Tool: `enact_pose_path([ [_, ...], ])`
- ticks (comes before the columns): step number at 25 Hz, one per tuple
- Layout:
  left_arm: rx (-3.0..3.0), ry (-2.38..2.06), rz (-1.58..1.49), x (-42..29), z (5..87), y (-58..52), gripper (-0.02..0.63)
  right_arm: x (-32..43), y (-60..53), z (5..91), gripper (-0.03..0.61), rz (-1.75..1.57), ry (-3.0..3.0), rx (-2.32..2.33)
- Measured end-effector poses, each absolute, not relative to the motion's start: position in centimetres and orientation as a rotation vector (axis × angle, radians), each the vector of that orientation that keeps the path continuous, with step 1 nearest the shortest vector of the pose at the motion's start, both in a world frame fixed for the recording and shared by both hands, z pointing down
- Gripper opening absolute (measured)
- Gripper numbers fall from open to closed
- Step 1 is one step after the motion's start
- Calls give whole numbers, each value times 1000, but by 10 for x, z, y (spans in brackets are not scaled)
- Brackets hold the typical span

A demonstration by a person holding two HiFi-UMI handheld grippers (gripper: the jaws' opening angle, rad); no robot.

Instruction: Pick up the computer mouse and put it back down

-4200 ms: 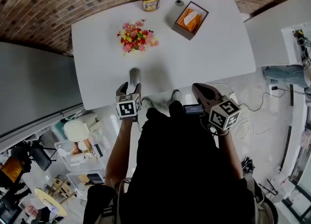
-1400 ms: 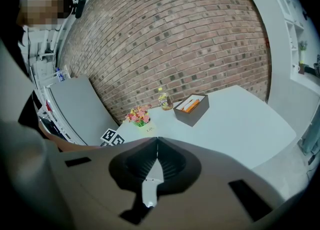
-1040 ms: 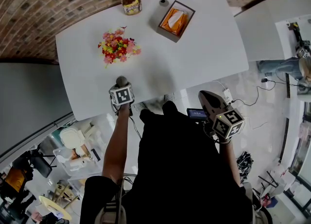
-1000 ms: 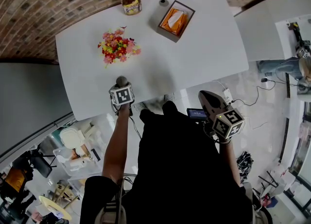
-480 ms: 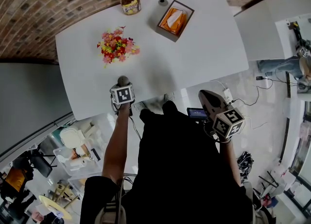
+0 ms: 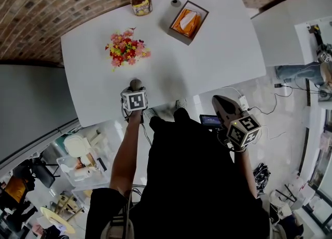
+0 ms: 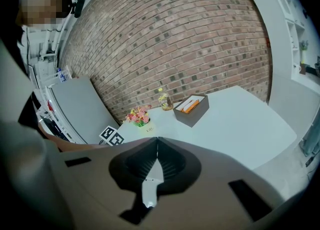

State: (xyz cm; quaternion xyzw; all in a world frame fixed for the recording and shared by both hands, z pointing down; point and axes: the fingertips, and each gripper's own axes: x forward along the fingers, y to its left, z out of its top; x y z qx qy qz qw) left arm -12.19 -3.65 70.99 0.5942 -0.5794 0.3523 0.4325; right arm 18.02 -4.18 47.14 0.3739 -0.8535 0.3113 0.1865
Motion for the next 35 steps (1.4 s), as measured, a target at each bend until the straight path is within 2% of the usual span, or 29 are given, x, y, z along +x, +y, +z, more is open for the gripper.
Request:
enact_pose_path([
  [12,1576,-1429,881,-114,683,-35,302,167,-41,469,17,895,-2439,1020],
  [35,1731,-1484,494,-100,574,-17,304,127,-46,460,17,894,-2560,915],
])
